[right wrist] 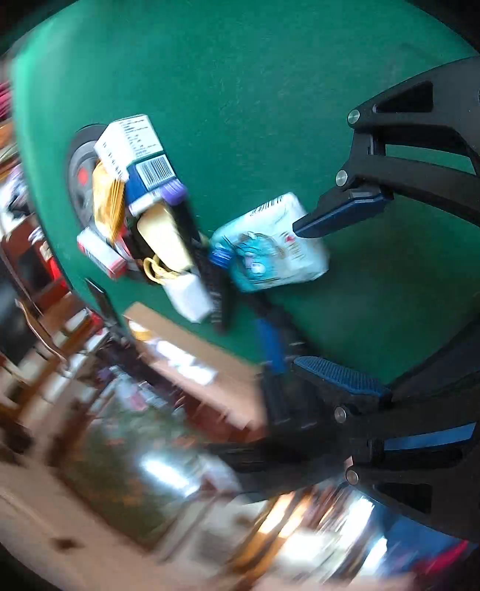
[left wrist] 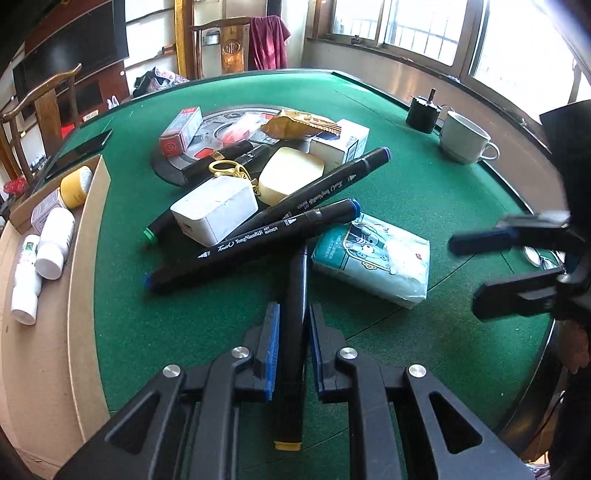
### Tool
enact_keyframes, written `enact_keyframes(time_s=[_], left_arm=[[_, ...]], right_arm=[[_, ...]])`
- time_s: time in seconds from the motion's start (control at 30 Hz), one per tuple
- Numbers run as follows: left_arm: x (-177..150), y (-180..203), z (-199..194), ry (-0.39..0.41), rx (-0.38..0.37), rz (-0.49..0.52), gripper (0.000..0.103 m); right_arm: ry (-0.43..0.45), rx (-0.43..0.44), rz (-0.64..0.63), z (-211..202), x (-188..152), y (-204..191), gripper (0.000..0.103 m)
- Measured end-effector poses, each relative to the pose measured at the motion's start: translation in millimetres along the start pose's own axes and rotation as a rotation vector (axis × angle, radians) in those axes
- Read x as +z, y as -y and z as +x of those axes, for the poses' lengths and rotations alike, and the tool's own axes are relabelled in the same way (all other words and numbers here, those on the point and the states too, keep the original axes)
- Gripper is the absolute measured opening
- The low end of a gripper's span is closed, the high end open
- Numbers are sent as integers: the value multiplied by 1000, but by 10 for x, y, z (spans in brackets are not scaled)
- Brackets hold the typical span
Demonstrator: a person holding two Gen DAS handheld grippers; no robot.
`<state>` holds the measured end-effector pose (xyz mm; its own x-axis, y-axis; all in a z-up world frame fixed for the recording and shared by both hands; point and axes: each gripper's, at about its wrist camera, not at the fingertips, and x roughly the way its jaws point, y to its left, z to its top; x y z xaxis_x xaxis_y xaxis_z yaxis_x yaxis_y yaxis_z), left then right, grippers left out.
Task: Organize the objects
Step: 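Grasp a black marker with the left gripper while the right reaches for the blue snack bag, then grasp the blue snack bag with the right gripper while the left holds the marker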
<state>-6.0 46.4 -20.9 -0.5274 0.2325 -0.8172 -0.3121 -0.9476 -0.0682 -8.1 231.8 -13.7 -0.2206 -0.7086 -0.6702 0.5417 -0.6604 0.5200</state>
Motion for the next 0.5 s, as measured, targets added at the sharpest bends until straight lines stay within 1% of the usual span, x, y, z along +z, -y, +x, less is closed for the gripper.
enact_keyframes(time_s=[0.07, 0.1, 0.13, 0.2, 0.27, 0.3, 0.33, 0.37, 0.43, 0.47, 0.5], left_arm=[[-6, 6, -4, 3, 7, -1, 15], [-10, 13, -8, 2, 11, 1, 15], [-14, 20, -12, 1, 16, 5, 15], [-11, 16, -12, -1, 17, 7, 16], [-11, 12, -11, -1, 17, 12, 16], [-9, 17, -10, -1, 20, 15, 16], [-6, 24, -9, -2, 24, 20, 16], [-5, 29, -6, -2, 28, 23, 16], [-1, 42, -2, -2, 34, 29, 16], [1, 52, 1, -2, 40, 35, 16], [5, 65, 5, -1, 46, 41, 16]], right_arm=[[16, -171, -100, -16, -4, -161, 68], [14, -223, -129, 4, 18, -200, 68], [-1, -250, -143, 50, 57, -210, 68], [-29, -267, -146, 159, 133, -180, 68], [-63, -317, -164, 316, 200, -148, 68], [-74, -345, -172, 392, 278, -57, 68], [-79, -368, -183, 459, 292, -49, 68], [-79, -369, -188, 509, 306, -41, 68], [-31, -367, -187, 506, 314, -60, 68], [-32, -380, -182, 546, 307, -67, 67], [-28, -401, -191, 578, 294, -84, 58]])
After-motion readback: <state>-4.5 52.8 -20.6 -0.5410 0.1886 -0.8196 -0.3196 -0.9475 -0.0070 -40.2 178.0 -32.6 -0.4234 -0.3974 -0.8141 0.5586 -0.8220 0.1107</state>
